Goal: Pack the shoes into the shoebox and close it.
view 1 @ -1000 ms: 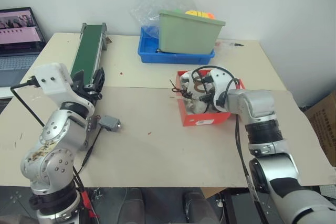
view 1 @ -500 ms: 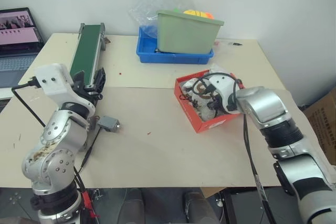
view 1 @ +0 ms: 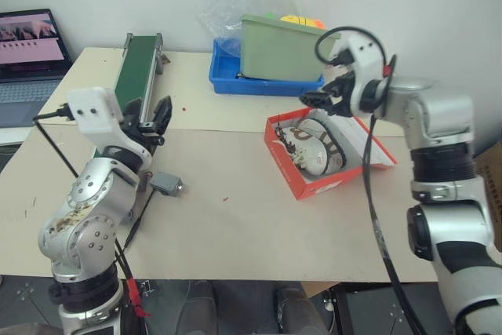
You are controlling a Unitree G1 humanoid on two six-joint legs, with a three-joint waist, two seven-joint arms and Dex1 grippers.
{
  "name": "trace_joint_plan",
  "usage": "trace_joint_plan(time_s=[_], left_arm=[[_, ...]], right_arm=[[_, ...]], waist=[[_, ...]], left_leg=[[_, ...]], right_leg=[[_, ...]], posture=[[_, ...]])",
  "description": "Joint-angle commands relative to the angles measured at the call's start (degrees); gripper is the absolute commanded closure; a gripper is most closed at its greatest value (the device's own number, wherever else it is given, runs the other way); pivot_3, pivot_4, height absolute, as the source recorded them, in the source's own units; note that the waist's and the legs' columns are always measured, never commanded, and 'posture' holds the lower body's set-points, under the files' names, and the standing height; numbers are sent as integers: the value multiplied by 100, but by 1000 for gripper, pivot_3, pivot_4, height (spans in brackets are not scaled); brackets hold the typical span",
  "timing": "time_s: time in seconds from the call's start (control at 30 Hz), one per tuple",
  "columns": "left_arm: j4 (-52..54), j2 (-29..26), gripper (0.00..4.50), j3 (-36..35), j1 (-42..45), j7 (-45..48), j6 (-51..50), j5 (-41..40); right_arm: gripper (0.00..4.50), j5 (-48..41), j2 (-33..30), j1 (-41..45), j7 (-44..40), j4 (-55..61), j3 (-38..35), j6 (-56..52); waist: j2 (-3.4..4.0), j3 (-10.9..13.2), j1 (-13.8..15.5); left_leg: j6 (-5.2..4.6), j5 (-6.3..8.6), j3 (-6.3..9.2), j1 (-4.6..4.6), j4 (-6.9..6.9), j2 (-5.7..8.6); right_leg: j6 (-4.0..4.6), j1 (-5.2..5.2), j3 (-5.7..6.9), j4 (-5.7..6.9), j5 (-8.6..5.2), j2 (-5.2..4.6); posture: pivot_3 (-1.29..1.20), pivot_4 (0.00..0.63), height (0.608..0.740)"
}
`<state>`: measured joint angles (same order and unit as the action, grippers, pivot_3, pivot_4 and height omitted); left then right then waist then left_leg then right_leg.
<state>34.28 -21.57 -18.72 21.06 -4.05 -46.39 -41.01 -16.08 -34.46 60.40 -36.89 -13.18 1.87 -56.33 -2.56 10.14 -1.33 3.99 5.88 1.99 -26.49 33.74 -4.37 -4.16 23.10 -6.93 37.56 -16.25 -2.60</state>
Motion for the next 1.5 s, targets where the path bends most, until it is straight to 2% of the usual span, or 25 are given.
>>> trace_joint_plan(time_s=[0.03, 0.17, 0.2, 0.33, 0.43, 0.53, 0.6, 0.73, 0.93, 1.17, 1.3, 1.5], left_arm=[[-152, -249, 1299, 271, 255, 608, -45, -150], [-453, -638, 1299, 610, 462, 1340, -140, -195], [-552, -764, 1299, 710, 529, 1540, -169, -180], [-868, -1159, 1299, 1050, 727, 2292, -199, -124], [-970, -1392, 1299, 1391, 898, 2857, -312, -144], [-859, -1667, 1299, 1752, 1016, 3363, -486, -175], [-786, -1777, 1299, 1832, 1055, 3530, -594, -209], [-611, -1948, 1299, 1763, 1139, 3663, -827, -302], [-424, -2041, 1299, 1534, 1140, 3629, -1076, -399], [-302, -2204, 1299, 1385, 1195, 3614, -1310, -502], [-296, -2254, 1299, 1367, 1254, 3607, -1379, -484], [-354, -2307, 1299, 1427, 1360, 3658, -1385, -422]], right_arm=[[1508, -343, -761, -555, -968, 880, -177, 261], [2819, -229, -1692, -1556, -1579, 1547, -71, 641], [3324, -311, -1819, -1765, -1583, 1634, -229, 515], [4485, -670, -2044, -2517, -1472, 1826, -974, -19], [4485, -819, -1849, -3358, -1169, 1815, -1720, -97], [4485, -595, -1311, -3971, -562, 1582, -1955, 442], [4485, -738, -759, -4017, -178, 1261, -2247, 596], [4485, -325, -140, -4229, 349, 136, -2152, 1679], [4485, -190, 474, -3488, 725, -2350, -2315, 3568], [4485, -202, 631, -2351, 842, -4642, -2493, 4965], [4485, -250, 674, -1941, 880, -5357, -2568, 5394], [4485, -446, 722, -1493, 788, -5624, -2800, 5705]], waist=[[1, 1, 47], [8, 5, 45], [8, 5, 33], [11, 6, -51], [11, 6, -52], [11, 6, -37], [11, 6, -76], [18, 8, -144], [28, 11, -166], [29, 12, -255], [29, 12, -273], [30, 13, -276]], left_leg=[[0, 0, 0, -2, -1, 0], [0, 0, -2, -3, 0, 0], [0, 0, -3, -3, 1, 0], [0, 0, -7, 4, 3, -1], [-1, 0, -7, 5, 2, -1], [-2, 1, -7, 4, 7, 0], [-2, 1, -7, 6, 11, 0], [-3, 0, -8, 11, 14, 0], [-3, 0, -9, 14, 14, 1], [-3, 0, -5, 30, 10, 1], [-3, 0, -5, 34, 11, 1], [-3, 0, -3, 41, 11, 2]], right_leg=[[0, 3, 1, 0, 0, 0], [-2, 5, -2, 0, -2, 0], [-3, 5, -2, 0, -2, 0], [-4, 5, -11, 6, -4, 1], [-6, -1, -10, 5, -6, 0], [-7, -4, -10, 4, -6, 0], [-8, -3, -11, 10, -6, 0], [-14, -1, -16, 22, -9, 2], [-12, -6, -17, 23, -8, 1], [-12, -25, -14, 21, -8, 1], [-12, -38, -13, 11, -8, 1], [-12, -45, -12, 12, -8, 1]], posture=[[0, 150, 740], [0, 150, 740], [0, 150, 740], [0, 150, 740], [0, 150, 740], [0, 150, 740], [0, 150, 740], [0, 150, 740], [0, 150, 740], [0, 150, 740], [0, 150, 740], [0, 150, 740]])
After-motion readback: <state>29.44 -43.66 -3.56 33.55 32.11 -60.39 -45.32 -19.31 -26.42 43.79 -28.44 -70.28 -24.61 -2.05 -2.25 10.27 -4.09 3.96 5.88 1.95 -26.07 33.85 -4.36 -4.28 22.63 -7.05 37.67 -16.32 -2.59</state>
